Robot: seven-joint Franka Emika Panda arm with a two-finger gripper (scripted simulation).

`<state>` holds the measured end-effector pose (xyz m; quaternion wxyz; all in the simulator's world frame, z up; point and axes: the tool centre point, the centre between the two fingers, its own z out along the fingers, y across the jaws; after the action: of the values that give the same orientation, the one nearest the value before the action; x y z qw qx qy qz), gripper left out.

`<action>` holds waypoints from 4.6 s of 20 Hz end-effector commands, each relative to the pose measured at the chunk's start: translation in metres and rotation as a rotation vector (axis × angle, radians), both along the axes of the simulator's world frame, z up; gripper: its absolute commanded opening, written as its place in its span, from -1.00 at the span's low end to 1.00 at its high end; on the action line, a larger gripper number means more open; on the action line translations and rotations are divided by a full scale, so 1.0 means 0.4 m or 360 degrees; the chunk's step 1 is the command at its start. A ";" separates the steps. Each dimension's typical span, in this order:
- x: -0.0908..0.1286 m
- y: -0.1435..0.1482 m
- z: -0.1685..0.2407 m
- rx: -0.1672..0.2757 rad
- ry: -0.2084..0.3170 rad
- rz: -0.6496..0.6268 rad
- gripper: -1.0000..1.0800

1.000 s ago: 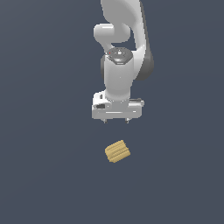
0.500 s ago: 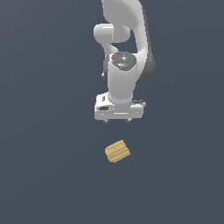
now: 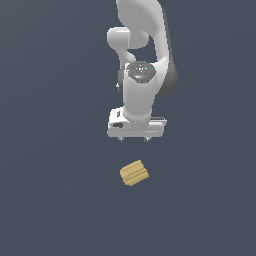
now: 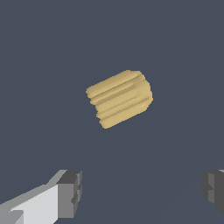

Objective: Pick up the object and move it to a goal position.

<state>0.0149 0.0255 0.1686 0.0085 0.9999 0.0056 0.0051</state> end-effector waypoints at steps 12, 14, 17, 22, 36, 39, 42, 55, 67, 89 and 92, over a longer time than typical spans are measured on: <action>0.055 -0.002 -0.058 0.0023 0.0005 -0.0453 0.92; 0.066 -0.002 -0.070 0.0026 0.0006 -0.0545 0.92; 0.081 -0.003 -0.089 0.0030 0.0007 -0.0682 0.92; 0.106 -0.003 -0.121 0.0035 0.0009 -0.0910 0.92; 0.168 -0.001 -0.212 0.0036 0.0006 -0.1520 0.92; 0.177 0.000 -0.227 0.0035 0.0004 -0.1618 0.92; 0.184 0.001 -0.240 0.0035 0.0002 -0.1694 0.92; 0.193 0.002 -0.261 0.0033 0.0000 -0.1798 0.92; 0.190 0.002 -0.381 0.0034 0.0000 -0.1806 0.92; 0.196 -0.023 -0.330 0.0042 -0.0018 -0.1812 -1.00; 0.187 -0.038 -0.302 0.0042 -0.0017 -0.1812 -1.00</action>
<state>0.0912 0.0136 0.0418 -0.0024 0.8453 -0.5342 0.0046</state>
